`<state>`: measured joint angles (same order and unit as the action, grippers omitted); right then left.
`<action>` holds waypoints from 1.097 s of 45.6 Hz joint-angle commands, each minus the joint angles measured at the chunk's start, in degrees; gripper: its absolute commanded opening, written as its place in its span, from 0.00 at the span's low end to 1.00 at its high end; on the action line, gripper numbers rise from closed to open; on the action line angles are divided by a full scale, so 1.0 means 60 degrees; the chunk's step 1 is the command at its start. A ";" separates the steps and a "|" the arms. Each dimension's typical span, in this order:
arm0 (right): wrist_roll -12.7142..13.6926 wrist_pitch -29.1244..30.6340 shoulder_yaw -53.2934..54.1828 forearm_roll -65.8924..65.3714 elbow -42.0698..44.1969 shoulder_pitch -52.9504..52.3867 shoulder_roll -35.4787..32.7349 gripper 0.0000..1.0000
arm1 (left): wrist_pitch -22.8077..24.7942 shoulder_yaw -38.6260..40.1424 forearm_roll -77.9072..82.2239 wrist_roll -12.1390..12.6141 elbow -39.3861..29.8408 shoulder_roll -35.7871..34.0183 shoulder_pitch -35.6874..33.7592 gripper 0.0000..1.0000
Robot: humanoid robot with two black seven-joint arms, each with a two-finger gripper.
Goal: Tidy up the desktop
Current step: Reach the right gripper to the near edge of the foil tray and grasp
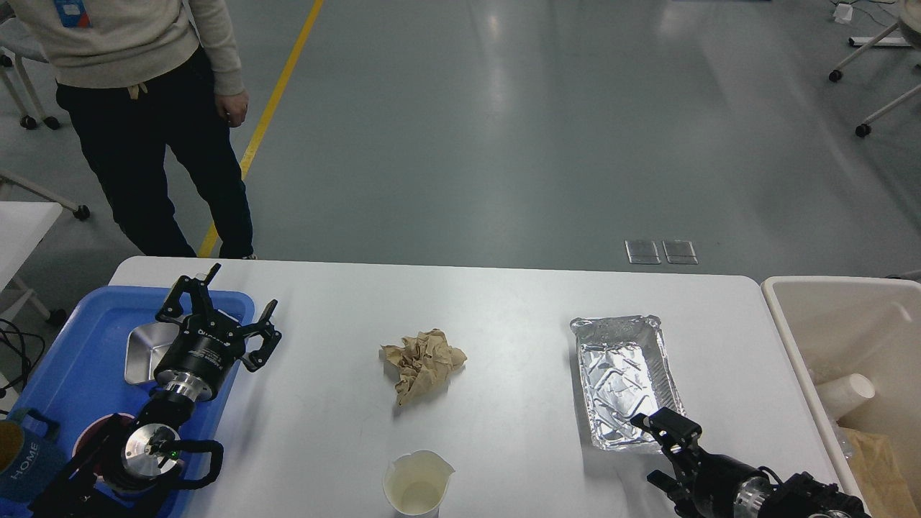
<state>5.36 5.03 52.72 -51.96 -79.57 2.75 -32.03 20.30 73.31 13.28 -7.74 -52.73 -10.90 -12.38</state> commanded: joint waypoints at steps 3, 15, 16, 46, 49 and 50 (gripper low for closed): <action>0.0000 -0.0120 -0.0012 0.0002 0.0180 -0.0179 0.0036 1.00 | 0.0001 -0.0002 0.0013 0.0002 0.0000 0.0001 -0.0003 0.97; 0.0000 -0.0164 -0.0042 0.0002 0.0517 -0.0326 0.0167 0.99 | 0.0015 -0.0017 0.0013 0.0002 0.0000 0.0001 0.0012 0.97; 0.0000 -0.0179 -0.0042 0.0002 0.0517 -0.0326 0.0197 0.97 | 0.0015 -0.0017 -0.0002 0.0002 0.0000 0.0001 0.0012 0.97; -0.0073 -0.0413 -0.0144 0.0002 0.1191 -0.0590 0.0534 0.24 | 0.0074 -0.0017 -0.0002 0.0016 0.0000 -0.0014 0.0085 0.96; -0.0131 -0.0413 -0.0144 0.0002 0.1206 -0.0590 0.0563 0.10 | 0.0088 -0.0017 -0.0002 0.0016 0.0000 -0.0014 0.0085 0.97; -0.0160 -0.0413 -0.0144 -0.0012 0.1206 -0.0590 0.0563 0.06 | 0.0088 -0.0017 -0.0002 0.0016 0.0000 -0.0014 0.0085 0.97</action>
<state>4.99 2.47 51.87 -51.94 -72.47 -0.79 -28.91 20.78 73.21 13.27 -7.67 -52.74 -10.99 -11.87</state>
